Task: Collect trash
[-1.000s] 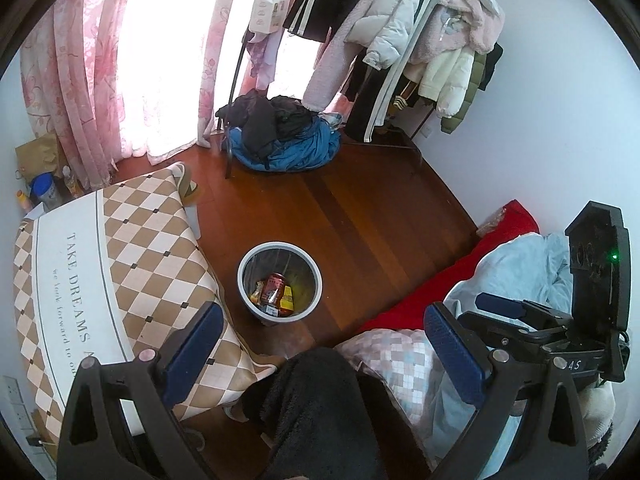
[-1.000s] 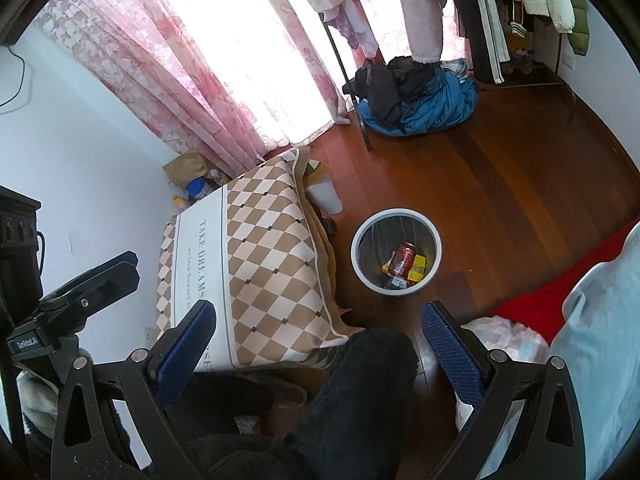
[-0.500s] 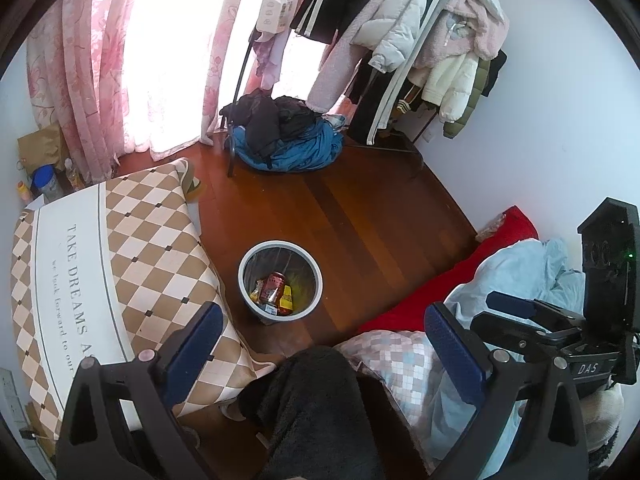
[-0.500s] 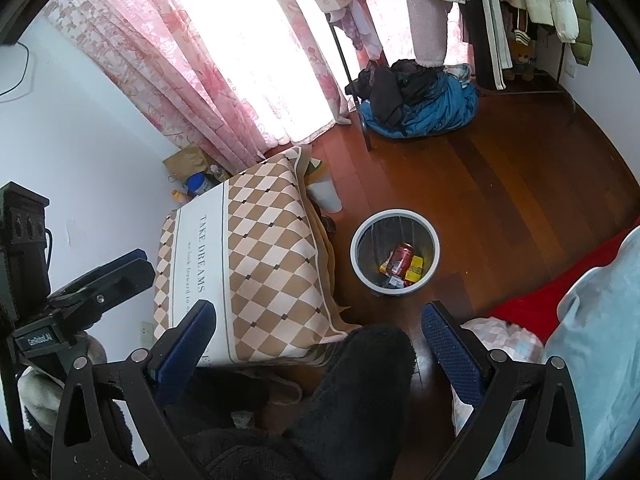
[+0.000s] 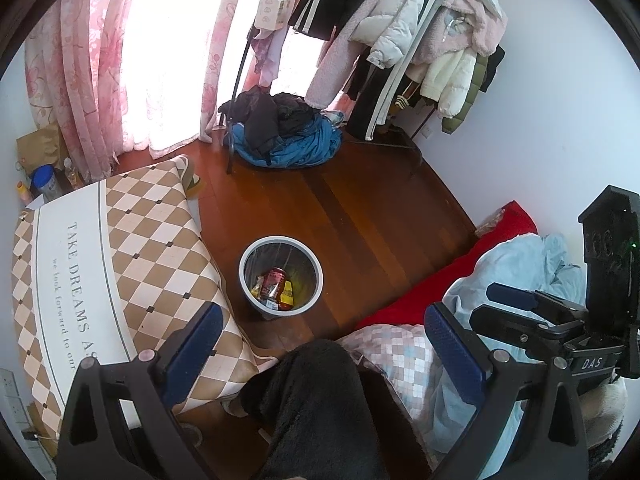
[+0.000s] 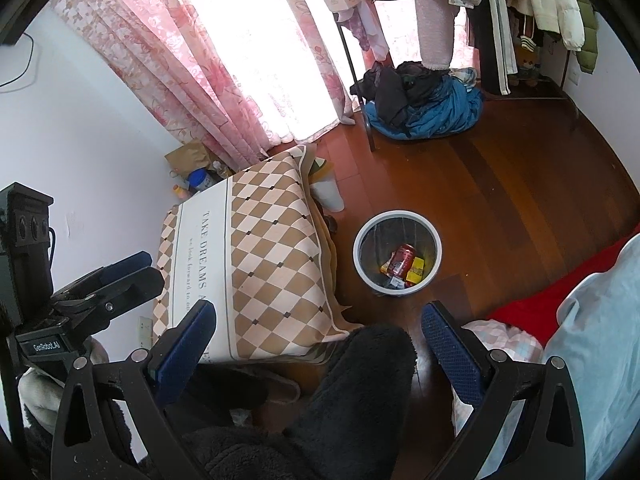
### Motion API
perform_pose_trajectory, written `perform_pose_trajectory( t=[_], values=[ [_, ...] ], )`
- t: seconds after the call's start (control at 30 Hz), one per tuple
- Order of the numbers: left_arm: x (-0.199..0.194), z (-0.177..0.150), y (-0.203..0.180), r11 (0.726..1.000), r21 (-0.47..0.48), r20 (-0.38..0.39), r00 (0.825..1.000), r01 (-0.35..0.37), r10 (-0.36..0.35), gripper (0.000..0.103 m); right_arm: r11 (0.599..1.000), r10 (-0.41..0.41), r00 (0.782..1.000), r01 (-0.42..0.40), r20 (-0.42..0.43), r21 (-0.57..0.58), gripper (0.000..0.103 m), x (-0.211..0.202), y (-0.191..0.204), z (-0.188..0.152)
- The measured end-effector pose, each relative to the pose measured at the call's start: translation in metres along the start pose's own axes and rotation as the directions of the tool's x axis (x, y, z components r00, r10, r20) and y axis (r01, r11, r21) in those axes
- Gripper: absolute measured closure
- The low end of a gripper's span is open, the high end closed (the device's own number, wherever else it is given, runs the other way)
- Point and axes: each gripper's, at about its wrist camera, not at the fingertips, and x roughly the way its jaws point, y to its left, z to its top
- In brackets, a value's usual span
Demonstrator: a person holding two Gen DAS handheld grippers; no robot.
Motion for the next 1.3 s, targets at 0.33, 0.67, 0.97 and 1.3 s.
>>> perform_pose_trajectory(
  t=[0.33, 0.67, 0.97, 1.3],
  values=[
    [-0.0025, -0.0009, -0.0010, 0.999, 0.025, 0.006, 1.000, -0.025, 0.025, 0.000, 1.000, -0.016, 1.000, 0.016, 0.013, -0.007, 0.000, -0.0042, -0.0015, -0.0004],
    [-0.0028, 0.0000, 0.0013, 0.999, 0.026, 0.004, 1.000, -0.022, 0.022, 0.000, 1.000, -0.018, 1.000, 0.019, 0.013, -0.011, 0.000, -0.0041, -0.0028, -0.0006],
    [-0.0025, -0.0005, -0.0006, 0.999, 0.024, 0.005, 1.000, -0.021, 0.021, 0.000, 1.000, -0.015, 1.000, 0.016, 0.011, -0.016, 0.000, -0.0049, -0.0026, -0.0017],
    [-0.0023, -0.0013, -0.0018, 0.999, 0.026, 0.004, 1.000, -0.022, 0.022, 0.000, 1.000, -0.019, 1.000, 0.019, 0.012, -0.014, 0.000, -0.0048, -0.0014, -0.0022]
  ],
)
